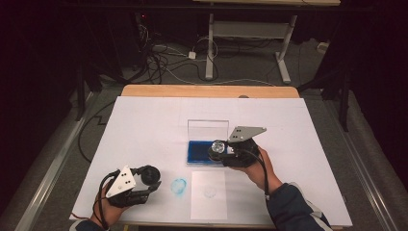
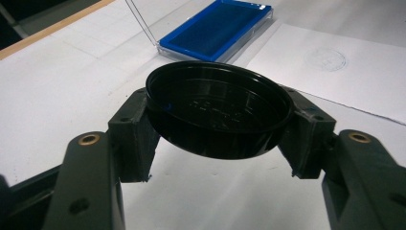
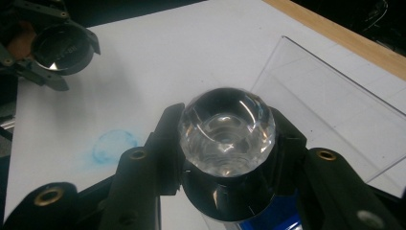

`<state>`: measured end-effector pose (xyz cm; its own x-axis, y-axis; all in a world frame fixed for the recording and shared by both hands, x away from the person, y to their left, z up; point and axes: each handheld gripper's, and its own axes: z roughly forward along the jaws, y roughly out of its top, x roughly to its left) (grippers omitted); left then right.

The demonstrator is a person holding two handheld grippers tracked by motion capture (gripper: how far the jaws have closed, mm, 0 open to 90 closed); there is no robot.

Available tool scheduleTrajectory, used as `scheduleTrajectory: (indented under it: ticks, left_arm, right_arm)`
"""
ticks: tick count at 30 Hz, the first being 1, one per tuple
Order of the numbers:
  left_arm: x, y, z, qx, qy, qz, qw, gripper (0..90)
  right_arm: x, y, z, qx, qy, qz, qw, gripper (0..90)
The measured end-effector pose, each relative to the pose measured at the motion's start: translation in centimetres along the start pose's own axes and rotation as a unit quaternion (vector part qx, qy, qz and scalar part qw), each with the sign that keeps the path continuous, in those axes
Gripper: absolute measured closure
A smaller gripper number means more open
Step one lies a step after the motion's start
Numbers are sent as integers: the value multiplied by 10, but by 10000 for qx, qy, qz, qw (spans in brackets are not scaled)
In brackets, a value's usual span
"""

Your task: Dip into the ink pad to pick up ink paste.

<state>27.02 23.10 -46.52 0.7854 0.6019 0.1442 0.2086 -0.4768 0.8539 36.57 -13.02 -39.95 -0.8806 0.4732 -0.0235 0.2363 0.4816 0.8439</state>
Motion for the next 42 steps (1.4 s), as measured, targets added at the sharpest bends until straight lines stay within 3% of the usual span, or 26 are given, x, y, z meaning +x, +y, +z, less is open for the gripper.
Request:
scheduleTrajectory:
  ticks: [16, 42]
  left_arm:
    - [0, 0, 1, 35, -8, 32, 10000, 361]
    - [-1, -1, 2, 57, -22, 22, 10000, 361]
  right_arm:
    - [21, -6, -18, -136, 254, -216, 9994, 568]
    - [41, -11, -15, -103, 553, -458, 9974, 568]
